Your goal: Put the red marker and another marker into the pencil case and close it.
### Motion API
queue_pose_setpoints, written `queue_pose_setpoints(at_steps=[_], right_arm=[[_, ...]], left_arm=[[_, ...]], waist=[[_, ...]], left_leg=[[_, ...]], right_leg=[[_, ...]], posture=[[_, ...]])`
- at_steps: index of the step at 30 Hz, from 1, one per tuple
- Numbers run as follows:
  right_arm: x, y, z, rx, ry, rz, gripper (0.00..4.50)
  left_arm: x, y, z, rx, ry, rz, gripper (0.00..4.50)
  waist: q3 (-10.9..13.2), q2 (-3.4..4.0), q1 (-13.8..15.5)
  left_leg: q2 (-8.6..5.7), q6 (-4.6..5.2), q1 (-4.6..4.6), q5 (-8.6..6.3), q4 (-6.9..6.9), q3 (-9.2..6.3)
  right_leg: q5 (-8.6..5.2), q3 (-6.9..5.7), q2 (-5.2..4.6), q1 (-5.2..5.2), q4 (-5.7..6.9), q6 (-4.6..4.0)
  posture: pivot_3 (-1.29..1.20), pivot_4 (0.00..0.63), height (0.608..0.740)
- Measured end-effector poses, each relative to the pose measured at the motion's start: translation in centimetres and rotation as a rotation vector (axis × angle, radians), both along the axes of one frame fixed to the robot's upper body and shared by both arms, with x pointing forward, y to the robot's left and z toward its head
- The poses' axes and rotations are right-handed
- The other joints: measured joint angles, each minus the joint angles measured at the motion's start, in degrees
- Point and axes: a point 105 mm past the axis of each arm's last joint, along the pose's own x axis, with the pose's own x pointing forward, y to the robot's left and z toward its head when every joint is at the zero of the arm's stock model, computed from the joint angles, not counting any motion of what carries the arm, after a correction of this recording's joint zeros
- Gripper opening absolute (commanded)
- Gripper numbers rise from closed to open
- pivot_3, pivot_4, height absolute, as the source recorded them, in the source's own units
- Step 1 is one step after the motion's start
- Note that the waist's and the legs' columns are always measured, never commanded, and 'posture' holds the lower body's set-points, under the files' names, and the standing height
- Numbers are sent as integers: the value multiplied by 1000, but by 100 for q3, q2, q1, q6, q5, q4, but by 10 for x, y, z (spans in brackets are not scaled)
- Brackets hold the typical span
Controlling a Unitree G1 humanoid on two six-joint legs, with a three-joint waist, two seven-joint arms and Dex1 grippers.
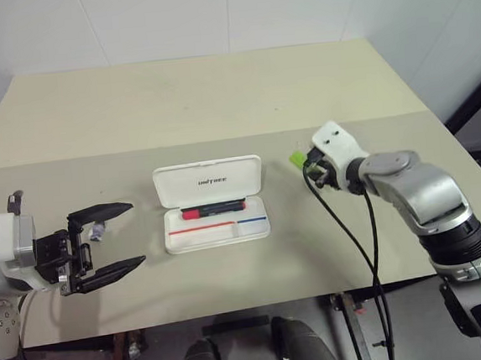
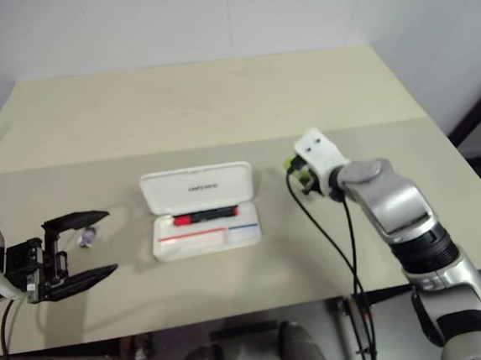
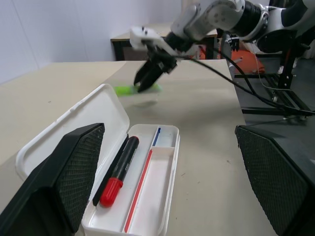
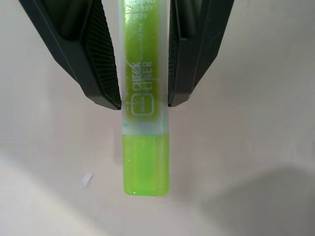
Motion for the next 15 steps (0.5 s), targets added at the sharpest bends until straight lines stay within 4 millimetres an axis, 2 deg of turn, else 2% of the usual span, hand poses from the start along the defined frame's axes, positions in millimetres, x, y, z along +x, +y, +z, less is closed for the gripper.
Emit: queue_pose_setpoints(at_steps=[4, 8, 12, 15], right_arm=[[-3, 10, 35, 7, -82, 134, 1133], [-23, 21, 54, -11, -75, 318, 1133], [-53, 49, 64, -5, -35, 560, 1133], [-74, 73, 58, -16, 3, 722, 1132]], left_arm=[[-2, 0, -1, 4, 3, -24, 4500], [-2, 6, -3, -7, 19, -35, 4500], [1, 15, 1, -30, 6, -37, 4500], [4, 20, 1, -44, 6, -37, 4500]], waist=[[9, 14, 6], [11, 17, 10], [11, 18, -4], [11, 17, -3]], left_leg=[[0, 0, -1, 0, 3, 2], [1, 0, -1, 0, 1, 1], [4, 0, 2, 0, 2, 1], [9, 0, 3, 0, 6, -1]], right_leg=[[1, 0, -1, 0, 0, 2], [0, -1, 0, 0, 0, 5], [1, -1, 2, 0, 4, 8], [1, -4, 6, 0, 10, 7]], posture=[[0, 150, 740], [0, 150, 740], [0, 150, 740], [0, 150, 740]])
